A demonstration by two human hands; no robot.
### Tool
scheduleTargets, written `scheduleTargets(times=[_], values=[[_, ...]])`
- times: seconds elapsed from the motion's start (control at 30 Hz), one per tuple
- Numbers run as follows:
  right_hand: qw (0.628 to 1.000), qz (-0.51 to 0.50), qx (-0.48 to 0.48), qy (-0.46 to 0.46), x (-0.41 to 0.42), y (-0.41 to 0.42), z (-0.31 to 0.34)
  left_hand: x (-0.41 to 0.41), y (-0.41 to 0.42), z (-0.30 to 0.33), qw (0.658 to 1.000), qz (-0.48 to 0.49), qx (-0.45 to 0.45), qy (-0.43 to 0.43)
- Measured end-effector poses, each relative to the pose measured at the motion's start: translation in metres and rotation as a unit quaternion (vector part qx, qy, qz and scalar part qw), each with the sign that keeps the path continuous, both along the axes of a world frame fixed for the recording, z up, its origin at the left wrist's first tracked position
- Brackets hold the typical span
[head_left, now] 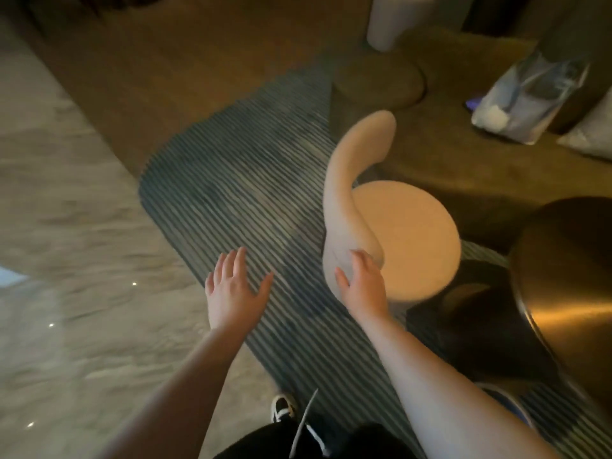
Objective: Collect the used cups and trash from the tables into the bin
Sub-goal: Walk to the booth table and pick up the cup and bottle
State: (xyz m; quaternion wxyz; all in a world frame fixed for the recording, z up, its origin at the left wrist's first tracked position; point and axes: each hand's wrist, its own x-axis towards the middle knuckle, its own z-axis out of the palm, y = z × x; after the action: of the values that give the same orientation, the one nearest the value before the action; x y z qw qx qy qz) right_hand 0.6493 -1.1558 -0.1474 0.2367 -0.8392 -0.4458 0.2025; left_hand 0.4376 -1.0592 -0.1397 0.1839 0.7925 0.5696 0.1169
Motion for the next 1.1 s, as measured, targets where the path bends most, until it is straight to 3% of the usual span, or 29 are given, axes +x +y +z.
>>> scheduleTargets(times=[0.4, 0.63, 0.83, 1.1], values=[[0.998, 0.018, 0.035, -0.04, 0.01, 0.23, 0.003, 0.001, 0.221, 0.0, 0.998, 0.052, 0.002, -0.019], [1.0, 0.02, 0.02, -0.012, 0.086, 0.416, -0.025, 0.079, 0.416, -0.019, 0.999, 0.033, -0.006, 0.005], [0.999, 0.026, 0.022, -0.03, 0.164, 0.59, 0.003, 0.165, 0.593, 0.011, 0.999, 0.024, 0.016, 0.014], [0.999, -0.003, 0.021, -0.024, 0.26, 0.753, 0.012, 0.259, 0.774, 0.019, 1.0, 0.009, 0.014, 0.013]])
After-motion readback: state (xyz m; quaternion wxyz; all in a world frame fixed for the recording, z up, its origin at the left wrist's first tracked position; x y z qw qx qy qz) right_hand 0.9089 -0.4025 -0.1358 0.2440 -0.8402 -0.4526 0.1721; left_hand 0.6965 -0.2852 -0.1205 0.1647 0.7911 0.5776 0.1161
